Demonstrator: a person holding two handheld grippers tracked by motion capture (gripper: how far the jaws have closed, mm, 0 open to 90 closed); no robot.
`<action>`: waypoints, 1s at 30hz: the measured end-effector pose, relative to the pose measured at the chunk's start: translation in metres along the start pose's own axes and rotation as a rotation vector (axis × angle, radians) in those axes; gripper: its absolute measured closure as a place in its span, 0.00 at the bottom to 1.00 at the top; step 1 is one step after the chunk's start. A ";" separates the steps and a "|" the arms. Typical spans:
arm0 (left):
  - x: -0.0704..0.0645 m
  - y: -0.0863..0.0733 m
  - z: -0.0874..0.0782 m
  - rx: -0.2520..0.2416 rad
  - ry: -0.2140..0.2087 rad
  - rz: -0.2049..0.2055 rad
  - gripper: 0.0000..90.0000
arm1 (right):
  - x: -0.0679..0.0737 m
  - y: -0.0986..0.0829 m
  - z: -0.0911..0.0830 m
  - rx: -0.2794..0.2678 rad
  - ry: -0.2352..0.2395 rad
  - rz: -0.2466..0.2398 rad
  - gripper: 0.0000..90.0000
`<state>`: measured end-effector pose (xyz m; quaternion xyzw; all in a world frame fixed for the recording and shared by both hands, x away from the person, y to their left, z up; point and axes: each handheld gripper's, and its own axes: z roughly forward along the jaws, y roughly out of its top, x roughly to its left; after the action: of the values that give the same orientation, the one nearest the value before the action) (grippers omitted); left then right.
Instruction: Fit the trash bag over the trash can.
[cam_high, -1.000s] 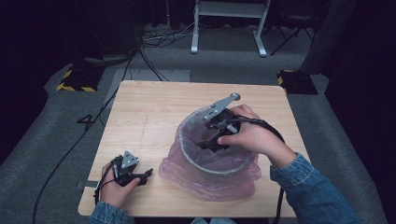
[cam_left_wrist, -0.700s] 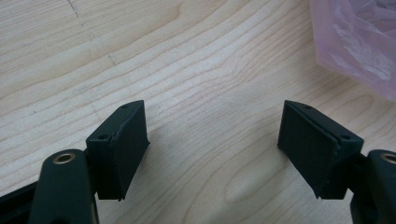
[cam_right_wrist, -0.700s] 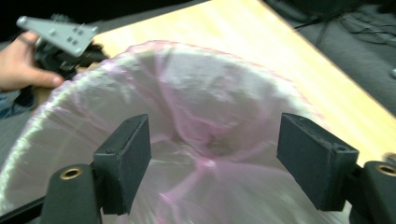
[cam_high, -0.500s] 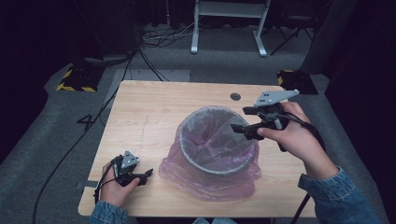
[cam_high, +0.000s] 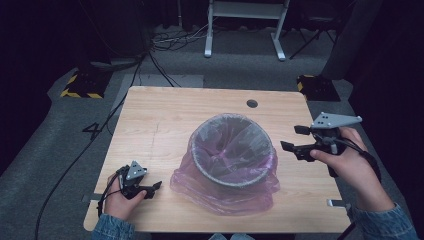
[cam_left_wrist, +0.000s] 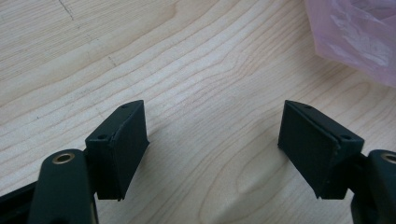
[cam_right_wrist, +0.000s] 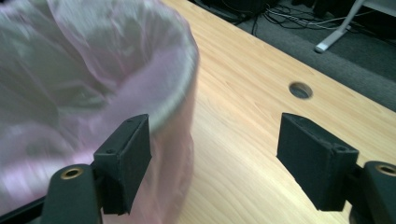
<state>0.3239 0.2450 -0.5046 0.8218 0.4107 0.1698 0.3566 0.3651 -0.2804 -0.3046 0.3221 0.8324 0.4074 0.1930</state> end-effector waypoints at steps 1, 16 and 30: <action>0.000 0.000 0.000 0.000 0.000 0.000 0.27 | -0.002 -0.007 -0.002 0.001 -0.007 0.004 0.29; 0.000 0.000 0.000 0.001 -0.002 0.000 0.26 | -0.026 -0.095 -0.009 0.065 -0.074 0.103 0.30; 0.001 0.001 0.001 0.010 -0.014 0.020 0.22 | -0.031 -0.159 -0.005 0.104 -0.097 0.156 0.29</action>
<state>0.3261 0.2449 -0.5046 0.8289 0.4006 0.1654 0.3536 0.3245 -0.3782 -0.4274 0.4150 0.8145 0.3613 0.1838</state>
